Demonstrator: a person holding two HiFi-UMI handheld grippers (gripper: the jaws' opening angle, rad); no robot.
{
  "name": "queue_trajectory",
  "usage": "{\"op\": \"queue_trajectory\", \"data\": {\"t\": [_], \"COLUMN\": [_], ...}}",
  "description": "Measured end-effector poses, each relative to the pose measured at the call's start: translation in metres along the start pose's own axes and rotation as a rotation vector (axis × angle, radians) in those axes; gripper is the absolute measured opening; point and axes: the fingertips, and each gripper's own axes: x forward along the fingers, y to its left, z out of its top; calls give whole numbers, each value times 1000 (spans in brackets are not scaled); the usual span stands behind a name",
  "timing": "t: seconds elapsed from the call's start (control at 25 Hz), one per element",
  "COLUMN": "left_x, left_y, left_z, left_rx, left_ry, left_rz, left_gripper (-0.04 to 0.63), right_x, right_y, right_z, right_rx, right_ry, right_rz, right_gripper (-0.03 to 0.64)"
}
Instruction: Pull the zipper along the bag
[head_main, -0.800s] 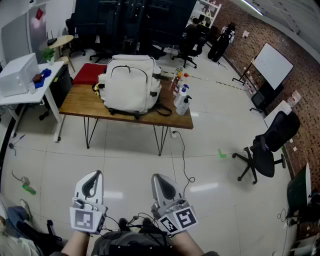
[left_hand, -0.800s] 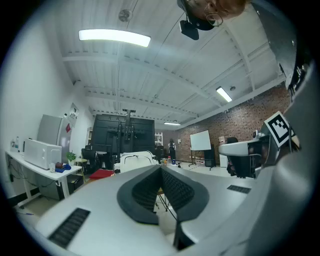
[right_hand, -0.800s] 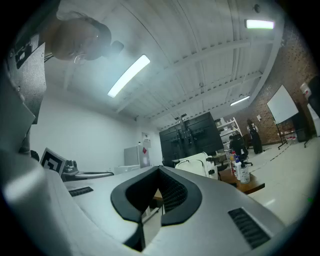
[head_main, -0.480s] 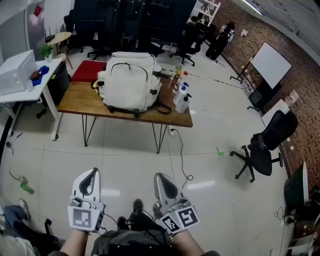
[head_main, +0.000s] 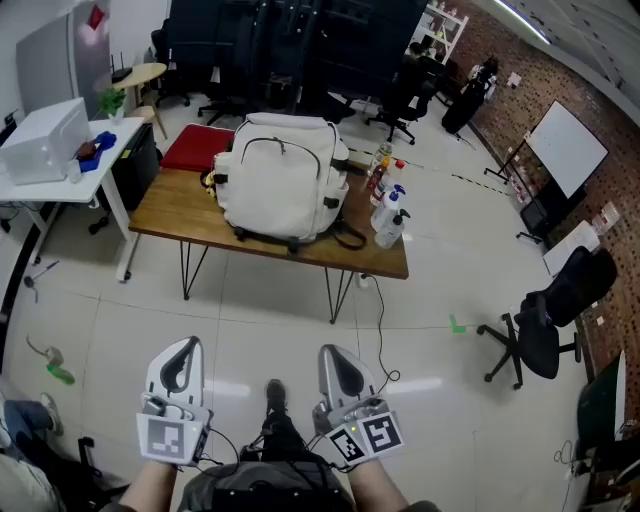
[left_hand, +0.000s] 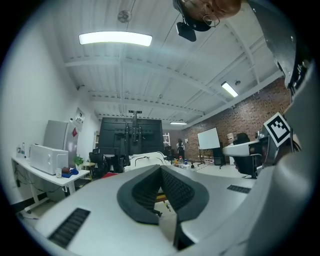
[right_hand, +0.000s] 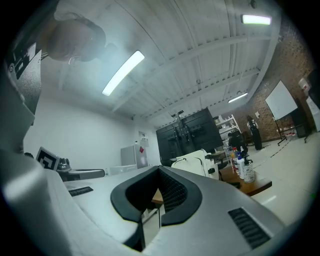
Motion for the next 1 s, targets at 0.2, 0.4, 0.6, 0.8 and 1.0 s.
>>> {"op": "queue_trajectory", "data": {"t": [0.2, 0.4, 0.6, 0.8, 1.0], "left_x": [59, 132, 199, 250, 296], "left_y": [9, 8, 4, 4, 3], "left_z": [-9, -13, -15, -16, -15], "left_rx": [3, -2, -2, -11, -12], "left_ry": [3, 18, 8, 27, 32], "left_rz": [28, 13, 4, 4, 2], "left_gripper": [32, 32, 32, 32, 32], "right_x": [50, 94, 137, 173, 205], "right_y": [-45, -93, -143, -179, -210], "right_z": [-3, -9, -12, -9, -1], "right_rx": [19, 22, 27, 21, 26], "right_ry": [-16, -4, -5, 4, 1], "right_rz": [-4, -6, -18, -16, -13], "right_gripper": [11, 10, 10, 11, 10]}}
